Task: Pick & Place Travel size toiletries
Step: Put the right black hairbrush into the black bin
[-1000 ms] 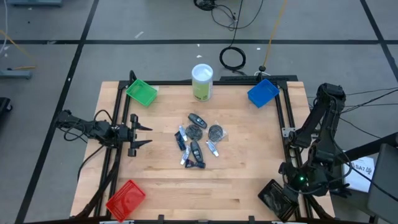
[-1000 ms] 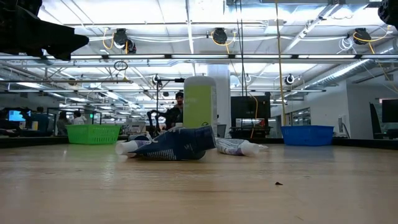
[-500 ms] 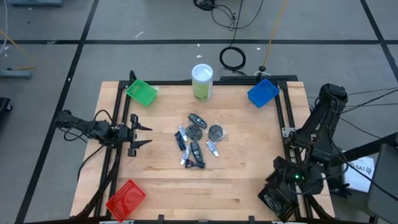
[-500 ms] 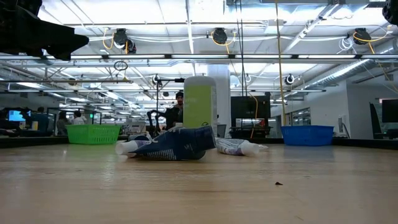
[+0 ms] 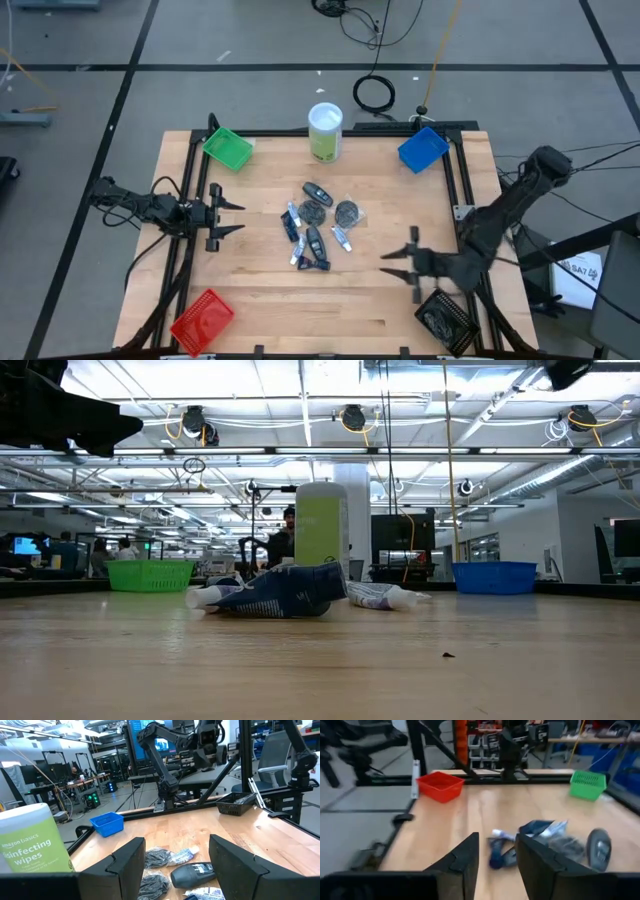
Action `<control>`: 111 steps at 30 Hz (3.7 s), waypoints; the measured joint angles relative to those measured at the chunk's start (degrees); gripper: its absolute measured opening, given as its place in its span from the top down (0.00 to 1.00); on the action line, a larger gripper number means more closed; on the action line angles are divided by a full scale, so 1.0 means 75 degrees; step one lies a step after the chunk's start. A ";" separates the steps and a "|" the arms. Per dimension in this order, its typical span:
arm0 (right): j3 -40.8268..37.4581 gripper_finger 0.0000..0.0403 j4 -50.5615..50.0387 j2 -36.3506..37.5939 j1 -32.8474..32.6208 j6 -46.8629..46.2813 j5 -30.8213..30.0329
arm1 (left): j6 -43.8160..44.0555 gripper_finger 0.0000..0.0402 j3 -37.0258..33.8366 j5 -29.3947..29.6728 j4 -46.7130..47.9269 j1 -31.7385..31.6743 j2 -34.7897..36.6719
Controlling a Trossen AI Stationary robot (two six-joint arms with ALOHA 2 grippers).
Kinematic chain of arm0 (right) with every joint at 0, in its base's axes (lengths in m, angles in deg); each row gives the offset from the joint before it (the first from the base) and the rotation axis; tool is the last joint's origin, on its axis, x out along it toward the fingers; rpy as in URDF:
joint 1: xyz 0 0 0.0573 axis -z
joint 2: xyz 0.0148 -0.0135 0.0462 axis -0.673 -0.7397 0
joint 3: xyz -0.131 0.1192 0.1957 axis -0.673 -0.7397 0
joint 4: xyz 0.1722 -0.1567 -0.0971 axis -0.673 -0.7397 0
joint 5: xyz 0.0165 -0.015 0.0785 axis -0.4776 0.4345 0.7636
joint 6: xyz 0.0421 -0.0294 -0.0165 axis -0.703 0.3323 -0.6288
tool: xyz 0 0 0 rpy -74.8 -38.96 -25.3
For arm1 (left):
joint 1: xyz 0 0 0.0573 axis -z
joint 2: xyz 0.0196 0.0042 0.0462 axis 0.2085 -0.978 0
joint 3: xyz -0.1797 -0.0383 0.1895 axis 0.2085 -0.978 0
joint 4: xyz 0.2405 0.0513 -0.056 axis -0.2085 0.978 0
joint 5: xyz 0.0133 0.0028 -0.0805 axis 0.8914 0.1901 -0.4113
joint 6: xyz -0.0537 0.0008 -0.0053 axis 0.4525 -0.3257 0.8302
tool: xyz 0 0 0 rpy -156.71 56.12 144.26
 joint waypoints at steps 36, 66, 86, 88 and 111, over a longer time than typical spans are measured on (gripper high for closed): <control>0.1869 0.30 -0.3785 -0.3182 0.6643 0.2873 0.5381 | -0.0008 0.46 0.0000 -0.0003 0.0004 -0.0001 -0.0001; 0.1378 0.55 -0.1705 -0.4619 0.6058 0.2737 0.5178 | -0.0011 0.46 0.0003 -0.0003 -0.0029 0.0000 -0.0007; 0.1343 0.99 -0.1077 -0.4479 0.5982 0.2384 0.4849 | -0.0006 0.46 0.0003 -0.0003 -0.0031 0.0001 -0.0007; 0.1343 0.99 -0.1121 -0.4289 0.5956 0.2375 0.4869 | -0.0010 0.46 0.0003 -0.0003 -0.0028 0.0000 -0.0007; 0.1341 1.00 -0.3185 -0.0867 0.4030 0.0594 0.3052 | -0.0002 0.46 0.0003 -0.0003 -0.0058 0.0000 -0.0006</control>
